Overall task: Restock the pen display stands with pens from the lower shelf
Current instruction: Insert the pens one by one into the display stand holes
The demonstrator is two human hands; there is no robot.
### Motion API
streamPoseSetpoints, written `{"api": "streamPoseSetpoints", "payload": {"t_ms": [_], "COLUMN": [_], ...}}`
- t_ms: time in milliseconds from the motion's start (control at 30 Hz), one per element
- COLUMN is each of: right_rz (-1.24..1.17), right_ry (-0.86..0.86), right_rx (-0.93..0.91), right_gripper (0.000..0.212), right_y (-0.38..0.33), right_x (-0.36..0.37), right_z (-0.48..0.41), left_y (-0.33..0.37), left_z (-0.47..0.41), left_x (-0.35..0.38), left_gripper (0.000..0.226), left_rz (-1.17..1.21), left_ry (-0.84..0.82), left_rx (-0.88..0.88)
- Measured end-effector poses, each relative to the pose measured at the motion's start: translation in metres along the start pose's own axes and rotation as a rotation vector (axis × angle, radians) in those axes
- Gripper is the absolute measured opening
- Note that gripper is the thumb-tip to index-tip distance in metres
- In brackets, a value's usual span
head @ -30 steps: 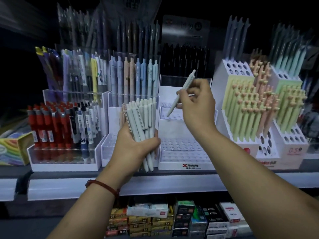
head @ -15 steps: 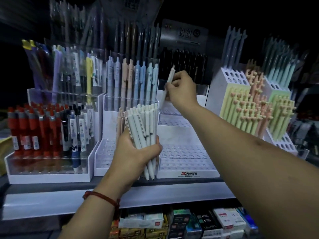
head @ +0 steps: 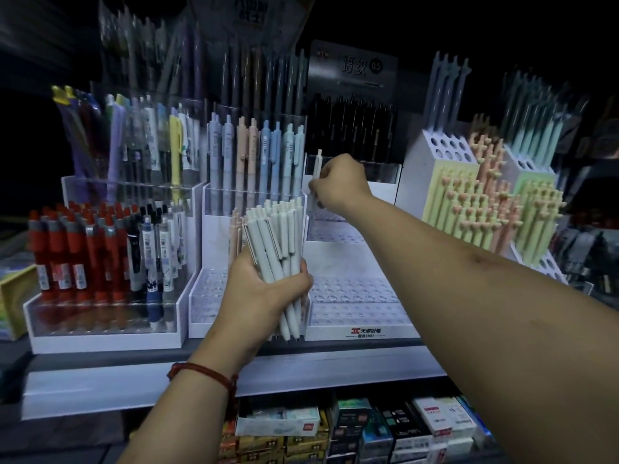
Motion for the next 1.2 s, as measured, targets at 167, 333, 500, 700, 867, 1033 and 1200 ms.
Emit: {"api": "streamPoseSetpoints", "payload": {"t_ms": [167,333,500,700,867,1033,1200], "right_rz": [0.064,0.115,0.083,-0.422,-0.639,-0.723,-0.608], "right_ry": [-0.032,0.005,-0.02,-0.258,-0.42,-0.499,-0.299], "right_rx": [0.04,0.045,-0.032,-0.123,-0.026,0.06,-0.053], "right_gripper": [0.003,0.014,0.027,0.023,0.019,0.022,0.03], "right_y": [-0.004,-0.003,-0.003,-0.011,-0.005,-0.001,-0.004], "right_x": [0.003,0.004,-0.011,-0.042,-0.054,-0.057,-0.059], "right_z": [-0.01,-0.006,0.02,0.1,0.129,0.132,0.131], "left_y": [0.003,0.011,0.011,0.004,0.005,0.008,0.01], "left_z": [0.002,0.005,0.002,0.002,0.003,-0.001,-0.012], "left_x": [0.001,0.007,0.007,0.01,0.018,0.021,0.034], "left_gripper": [0.025,0.028,0.029,0.036,0.034,0.026,0.044], "left_rz": [0.001,0.051,0.055,0.01,0.097,0.086,-0.003], "left_ry": [0.034,0.015,0.052,0.048,0.016,0.009,0.091], "left_rx": [-0.006,0.005,-0.024,-0.055,-0.108,-0.128,-0.069]}}
Point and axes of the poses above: each hand's wrist, its own z-axis away from the middle knuckle, its own x-axis out of the palm, y = z × x, the point moved 2 cm from there along -z, towards the middle knuckle, and after that the axes turned 1 degree about y, right-handed, at the moved point
